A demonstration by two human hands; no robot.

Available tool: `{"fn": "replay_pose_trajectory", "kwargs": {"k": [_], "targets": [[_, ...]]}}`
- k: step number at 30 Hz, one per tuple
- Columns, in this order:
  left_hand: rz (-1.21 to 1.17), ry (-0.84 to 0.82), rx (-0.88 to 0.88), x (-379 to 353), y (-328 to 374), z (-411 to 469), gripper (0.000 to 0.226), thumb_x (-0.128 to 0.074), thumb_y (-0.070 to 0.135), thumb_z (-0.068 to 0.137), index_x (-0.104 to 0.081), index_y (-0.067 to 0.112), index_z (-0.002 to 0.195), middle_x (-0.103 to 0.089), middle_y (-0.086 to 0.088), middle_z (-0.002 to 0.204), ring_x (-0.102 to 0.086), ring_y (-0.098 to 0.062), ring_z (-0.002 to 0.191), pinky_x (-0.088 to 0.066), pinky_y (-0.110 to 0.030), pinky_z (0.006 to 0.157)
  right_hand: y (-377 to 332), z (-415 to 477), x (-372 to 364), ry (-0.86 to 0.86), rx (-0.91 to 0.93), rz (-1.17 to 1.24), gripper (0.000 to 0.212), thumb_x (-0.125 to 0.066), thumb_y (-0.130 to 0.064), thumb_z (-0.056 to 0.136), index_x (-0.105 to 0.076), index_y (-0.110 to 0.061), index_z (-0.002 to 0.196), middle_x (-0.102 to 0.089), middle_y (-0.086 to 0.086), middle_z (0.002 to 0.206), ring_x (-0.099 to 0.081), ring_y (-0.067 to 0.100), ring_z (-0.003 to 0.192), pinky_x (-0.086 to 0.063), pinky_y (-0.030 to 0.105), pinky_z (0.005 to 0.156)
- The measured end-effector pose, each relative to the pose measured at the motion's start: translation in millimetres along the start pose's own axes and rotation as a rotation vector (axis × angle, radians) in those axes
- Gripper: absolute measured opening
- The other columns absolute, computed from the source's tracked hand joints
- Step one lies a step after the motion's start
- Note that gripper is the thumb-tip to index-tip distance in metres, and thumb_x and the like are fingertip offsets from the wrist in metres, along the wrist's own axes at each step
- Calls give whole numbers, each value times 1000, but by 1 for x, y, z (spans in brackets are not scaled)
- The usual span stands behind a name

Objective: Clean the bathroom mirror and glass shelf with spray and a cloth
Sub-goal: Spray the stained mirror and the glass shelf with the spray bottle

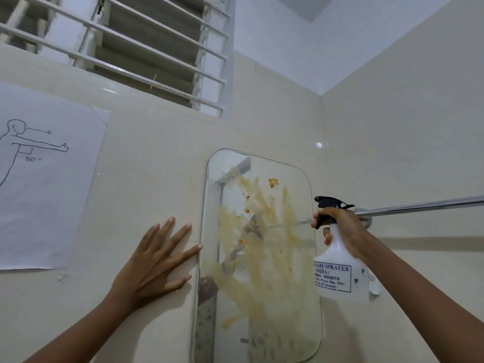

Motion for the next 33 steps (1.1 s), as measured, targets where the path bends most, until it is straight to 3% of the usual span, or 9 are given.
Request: {"fn": "replay_pose_trajectory", "kwargs": {"k": [4,10,19,25,29,33], "targets": [[8,7,0,0,0,0,65,-35,59,85,-29,32,144,-32,-14,150,-28,-41,137,-25,-55,108,-5,3,-6,26,28,14,23,-50,-15,88,-56,-4,70,-54,14,65,-35,15,28,-34,22,35],[7,24,5,0,0,-1,64,-34,59,85,-29,32,144,-31,-14,151,-26,-41,137,-23,-55,108,-11,-1,-16,-32,2,-9,18,-55,-18,86,-60,-4,76,-66,15,74,-37,18,35,-36,21,39],[23,35,-2,-2,0,-1,64,-32,58,86,-27,32,144,-30,-14,151,-26,-42,137,-23,-55,109,0,1,-4,99,6,11,26,-56,-23,87,-56,-3,70,-58,15,64,-37,18,32,-36,23,38],[24,41,-3,-2,0,-2,63,-31,57,87,-27,31,144,-30,-15,151,-24,-42,138,-22,-55,110,16,-12,-8,71,-37,2,22,-57,-21,86,-59,-2,75,-67,16,67,-35,19,29,-36,22,40],[15,42,-4,-1,0,-2,63,-31,57,87,-26,31,145,-29,-15,151,-23,-42,138,-22,-55,110,20,-21,-17,39,-13,-16,27,-55,-22,88,-58,-1,73,-59,17,64,-35,17,27,-34,21,37],[14,44,-1,-1,0,-2,62,-33,57,87,-28,32,144,-29,-14,151,-23,-41,139,-21,-55,110,23,-37,-34,-81,-13,-32,28,-53,-21,89,-59,2,76,-62,20,69,-36,18,28,-35,21,37]]}}
Point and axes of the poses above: each hand's wrist, its own z-axis towards the middle knuckle, its own x-axis out of the back of the hand, y = z × x, the point moved 4 cm from there along z, towards the middle knuckle
